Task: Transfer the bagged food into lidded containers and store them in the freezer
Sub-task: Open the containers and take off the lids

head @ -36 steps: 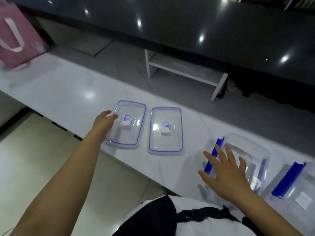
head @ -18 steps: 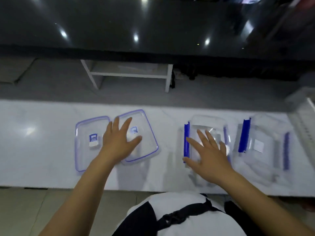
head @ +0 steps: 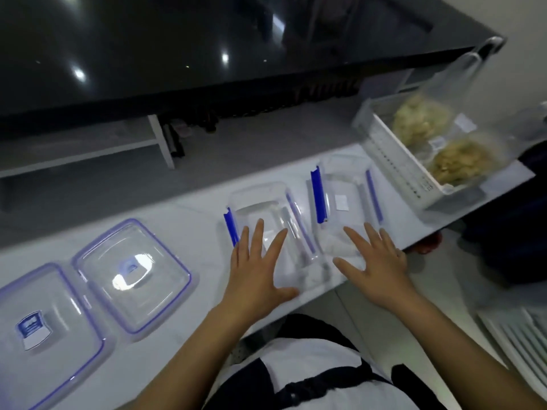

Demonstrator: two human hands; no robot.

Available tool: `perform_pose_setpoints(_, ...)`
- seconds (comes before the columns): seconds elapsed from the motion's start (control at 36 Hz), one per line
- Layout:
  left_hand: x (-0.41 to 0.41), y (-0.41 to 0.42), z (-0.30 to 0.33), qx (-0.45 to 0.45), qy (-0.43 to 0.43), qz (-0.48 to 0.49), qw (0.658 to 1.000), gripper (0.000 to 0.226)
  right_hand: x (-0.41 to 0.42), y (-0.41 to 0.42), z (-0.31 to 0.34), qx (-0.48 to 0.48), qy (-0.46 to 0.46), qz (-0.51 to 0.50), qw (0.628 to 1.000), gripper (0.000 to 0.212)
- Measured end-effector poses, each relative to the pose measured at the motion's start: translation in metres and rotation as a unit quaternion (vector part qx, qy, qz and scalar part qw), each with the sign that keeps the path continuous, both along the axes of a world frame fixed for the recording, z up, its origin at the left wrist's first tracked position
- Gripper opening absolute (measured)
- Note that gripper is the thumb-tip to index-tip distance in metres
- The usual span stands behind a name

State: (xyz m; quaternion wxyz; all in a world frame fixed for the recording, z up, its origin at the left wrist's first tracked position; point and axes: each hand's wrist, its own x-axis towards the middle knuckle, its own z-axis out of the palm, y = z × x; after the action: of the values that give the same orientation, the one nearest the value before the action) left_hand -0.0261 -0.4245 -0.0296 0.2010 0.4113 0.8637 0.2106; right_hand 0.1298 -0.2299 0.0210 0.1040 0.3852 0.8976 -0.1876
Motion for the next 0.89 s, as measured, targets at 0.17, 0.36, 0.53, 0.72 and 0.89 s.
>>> perform_pose_setpoints(0.17,0.005,0.014,-0.004,0.022,0.016,0.038,0.999,0.111,0.0,0.018,-0.017,-0.02,0.008,-0.025,0.999,0.073)
perform_pose_setpoints(0.36,0.005,0.03,0.006,0.005,-0.01,0.076,0.997,0.107,-0.002,0.046,-0.036,-0.008,0.03,-0.005,1.0,0.077)
perform_pose_setpoints(0.53,0.007,0.053,0.01,-0.03,-0.004,0.112,0.993,0.107,0.014,0.088,-0.035,-0.007,0.046,0.039,0.998,0.075)
perform_pose_setpoints(0.72,0.017,0.108,0.041,-0.068,0.036,0.167,0.983,0.109,0.036,0.139,-0.008,-0.031,0.092,0.126,0.987,0.072)
perform_pose_setpoints(0.89,0.042,0.194,0.068,-0.014,0.004,0.138,0.99,0.102,0.056,0.214,0.023,-0.021,0.177,0.099,0.979,0.07)
